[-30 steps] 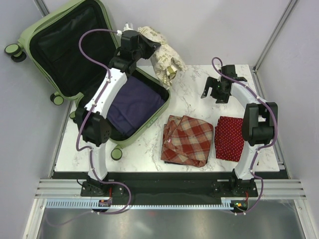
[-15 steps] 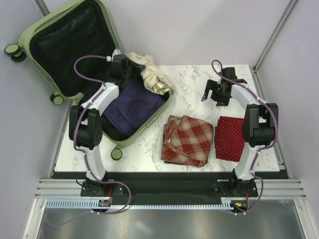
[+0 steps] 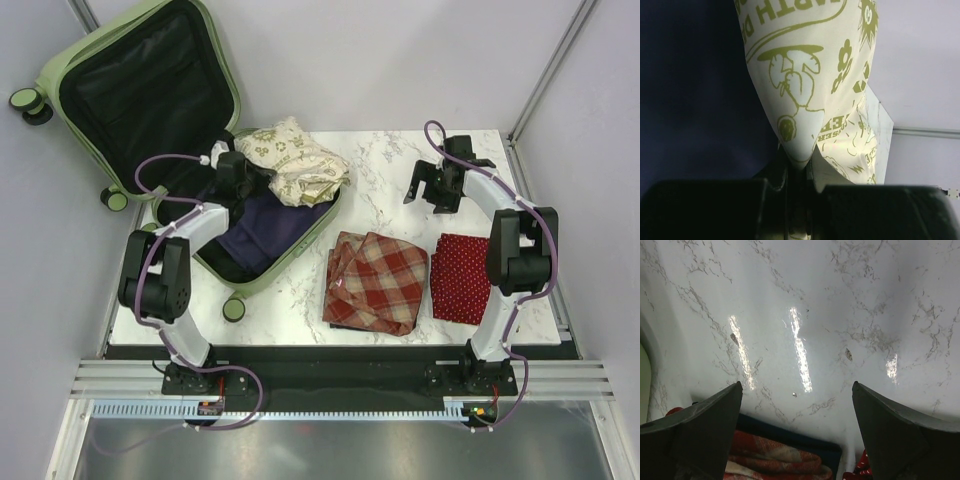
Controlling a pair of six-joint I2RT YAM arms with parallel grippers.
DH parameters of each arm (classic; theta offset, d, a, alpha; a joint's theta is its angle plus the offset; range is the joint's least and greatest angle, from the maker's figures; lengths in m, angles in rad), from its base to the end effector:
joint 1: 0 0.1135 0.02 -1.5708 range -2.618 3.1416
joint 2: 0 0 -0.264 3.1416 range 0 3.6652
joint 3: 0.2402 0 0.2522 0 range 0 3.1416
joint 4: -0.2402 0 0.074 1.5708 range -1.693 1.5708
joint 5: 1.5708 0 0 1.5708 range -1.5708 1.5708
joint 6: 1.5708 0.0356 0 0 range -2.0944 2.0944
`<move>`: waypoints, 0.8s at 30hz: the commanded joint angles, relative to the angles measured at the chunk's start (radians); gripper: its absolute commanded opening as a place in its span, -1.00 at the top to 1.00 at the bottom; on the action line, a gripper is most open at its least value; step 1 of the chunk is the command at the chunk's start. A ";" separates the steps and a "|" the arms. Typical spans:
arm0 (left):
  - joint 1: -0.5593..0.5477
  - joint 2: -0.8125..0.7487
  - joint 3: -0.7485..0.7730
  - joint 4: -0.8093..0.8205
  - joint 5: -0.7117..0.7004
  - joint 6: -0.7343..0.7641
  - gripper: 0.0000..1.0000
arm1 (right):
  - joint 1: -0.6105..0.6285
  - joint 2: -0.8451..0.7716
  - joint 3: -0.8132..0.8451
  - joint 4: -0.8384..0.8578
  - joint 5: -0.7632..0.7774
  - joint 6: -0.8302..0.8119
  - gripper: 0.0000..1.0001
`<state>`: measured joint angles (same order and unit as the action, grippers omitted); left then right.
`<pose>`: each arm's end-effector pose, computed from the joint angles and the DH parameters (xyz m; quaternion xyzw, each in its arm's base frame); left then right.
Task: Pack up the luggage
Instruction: Place the clothes in the luggage.
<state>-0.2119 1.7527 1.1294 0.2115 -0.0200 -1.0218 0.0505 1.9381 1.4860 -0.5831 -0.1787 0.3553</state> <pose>0.3933 -0.0839 0.2350 -0.3347 0.7669 -0.3099 0.4515 0.4162 0.0274 0.2131 0.1225 0.9530 0.1374 0.2408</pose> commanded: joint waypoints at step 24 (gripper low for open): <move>-0.017 -0.143 -0.169 -0.331 -0.216 -0.075 0.95 | 0.006 -0.042 -0.007 0.014 0.001 -0.004 -0.96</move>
<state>-0.2253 1.6466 0.9749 -0.0143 -0.1730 -1.0599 0.0505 1.9381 1.4792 -0.5831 -0.1822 0.3553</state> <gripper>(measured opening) 0.104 0.982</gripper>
